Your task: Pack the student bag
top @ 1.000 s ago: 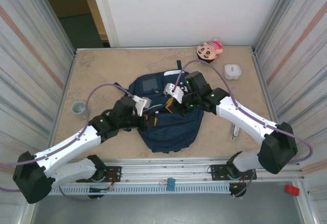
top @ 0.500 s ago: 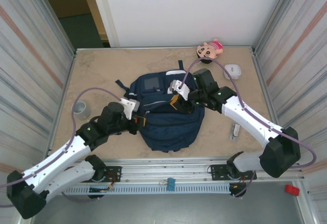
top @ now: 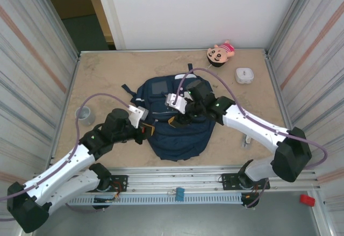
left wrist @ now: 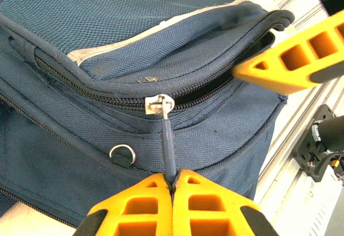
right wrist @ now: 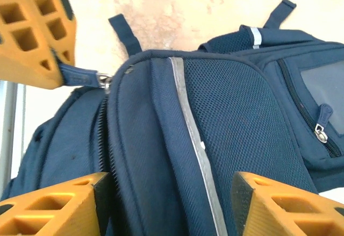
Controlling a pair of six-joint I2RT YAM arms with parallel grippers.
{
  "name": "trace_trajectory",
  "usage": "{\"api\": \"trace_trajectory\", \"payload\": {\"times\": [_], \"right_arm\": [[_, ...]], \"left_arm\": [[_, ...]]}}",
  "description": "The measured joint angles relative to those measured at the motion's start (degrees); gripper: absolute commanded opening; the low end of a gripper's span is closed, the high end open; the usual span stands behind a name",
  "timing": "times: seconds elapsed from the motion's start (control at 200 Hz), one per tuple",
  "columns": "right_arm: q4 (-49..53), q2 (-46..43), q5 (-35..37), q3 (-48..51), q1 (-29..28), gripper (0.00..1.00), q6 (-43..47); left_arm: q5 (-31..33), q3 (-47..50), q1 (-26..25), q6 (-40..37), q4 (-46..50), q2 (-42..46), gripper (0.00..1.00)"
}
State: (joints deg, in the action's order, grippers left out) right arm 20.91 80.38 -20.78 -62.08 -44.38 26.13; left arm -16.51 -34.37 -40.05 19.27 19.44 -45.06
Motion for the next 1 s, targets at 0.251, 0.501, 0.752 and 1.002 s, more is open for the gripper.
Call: {"api": "trace_trajectory", "payload": {"times": [0.251, 0.501, 0.752, 1.002], "right_arm": [[-1.29, 1.84, 1.46, -0.07, -0.39, 0.04, 0.81], [-0.22, -0.66, -4.46, -0.07, 2.6, 0.0, 4.68], [3.28, -3.06, -10.6, -0.07, 5.2, 0.0, 8.41], [5.09, -3.17, -13.79, -0.07, 5.75, 0.0, 9.16]], "left_arm": [[1.75, -0.02, 0.0, -0.24, 0.11, -0.02, 0.0], [3.1, -0.13, 5.6, -0.94, 1.31, -1.73, 0.0], [-0.55, -0.94, 12.11, -4.61, -0.72, -5.46, 0.0], [-1.2, -1.97, 15.85, -7.96, -8.0, -17.9, 0.03]]}}
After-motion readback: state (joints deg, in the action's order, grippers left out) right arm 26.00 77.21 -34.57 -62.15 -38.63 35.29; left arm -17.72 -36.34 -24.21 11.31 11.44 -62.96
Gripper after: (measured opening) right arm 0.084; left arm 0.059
